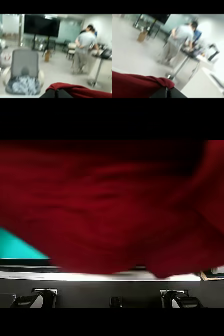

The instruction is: Fold the shirts.

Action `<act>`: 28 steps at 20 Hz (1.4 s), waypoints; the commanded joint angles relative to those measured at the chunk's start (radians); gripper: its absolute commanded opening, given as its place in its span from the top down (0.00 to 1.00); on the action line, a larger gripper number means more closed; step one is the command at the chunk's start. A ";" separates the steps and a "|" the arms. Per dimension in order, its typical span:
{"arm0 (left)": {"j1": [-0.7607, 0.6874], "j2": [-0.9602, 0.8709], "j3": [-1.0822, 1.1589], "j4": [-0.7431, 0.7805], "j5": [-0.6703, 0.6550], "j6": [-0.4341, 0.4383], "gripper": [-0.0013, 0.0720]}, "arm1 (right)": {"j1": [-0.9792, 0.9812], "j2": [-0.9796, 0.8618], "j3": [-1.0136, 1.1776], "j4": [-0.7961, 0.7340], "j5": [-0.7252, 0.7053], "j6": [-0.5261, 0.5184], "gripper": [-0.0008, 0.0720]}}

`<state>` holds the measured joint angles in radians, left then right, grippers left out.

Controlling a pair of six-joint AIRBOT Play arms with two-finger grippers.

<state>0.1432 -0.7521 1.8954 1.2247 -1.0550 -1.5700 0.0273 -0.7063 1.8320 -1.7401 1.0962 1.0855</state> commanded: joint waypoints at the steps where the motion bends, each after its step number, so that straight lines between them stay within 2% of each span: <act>1: 0.000 -0.135 -0.017 0.078 -0.223 0.000 0.95 | 0.000 -0.164 0.002 -0.010 0.205 0.023 0.93; 4: 0.001 -0.330 -0.161 0.079 -0.291 0.063 0.95 | 0.000 -0.456 0.002 0.039 0.304 0.010 0.93; 6: 0.001 -0.470 -0.296 0.097 -0.274 0.082 0.95 | 0.001 -0.672 0.002 0.138 0.286 -0.002 0.93; 8: 0.001 -0.620 -0.393 0.104 -0.200 0.081 0.95 | 0.001 -0.868 0.002 0.257 0.195 0.003 0.93; 10: -0.005 -0.766 -0.396 0.099 -0.101 0.081 0.95 | 0.001 -1.015 0.002 0.394 0.072 0.011 0.93; 12: -0.018 -0.872 -0.372 0.084 0.016 0.126 0.95 | 0.001 -1.101 0.002 0.486 -0.047 0.011 0.93; 16: -0.013 -0.976 -0.327 0.078 0.095 0.113 0.95 | 0.000 -1.139 0.002 0.475 -0.183 0.010 0.93; 19: 0.020 -0.958 -0.325 0.078 0.047 0.144 0.95 | 0.000 -1.096 0.002 0.381 -0.092 -0.010 0.93; 22: 0.048 -0.924 -0.326 0.077 -0.141 0.159 0.95 | 0.000 -1.051 0.002 0.214 0.164 -0.020 0.93; 24: 0.045 -0.930 -0.348 0.078 -0.233 0.157 0.95 | 0.000 -1.073 -0.018 0.199 0.341 -0.051 0.93; 28: 0.044 -0.941 -0.401 0.078 -0.313 0.157 0.95 | 0.001 -1.094 -0.098 0.269 0.357 -0.041 0.93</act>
<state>0.1856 -1.6894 1.5238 1.3025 -1.2758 -1.4166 0.0273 -1.7901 1.7767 -1.4921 1.3731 1.0462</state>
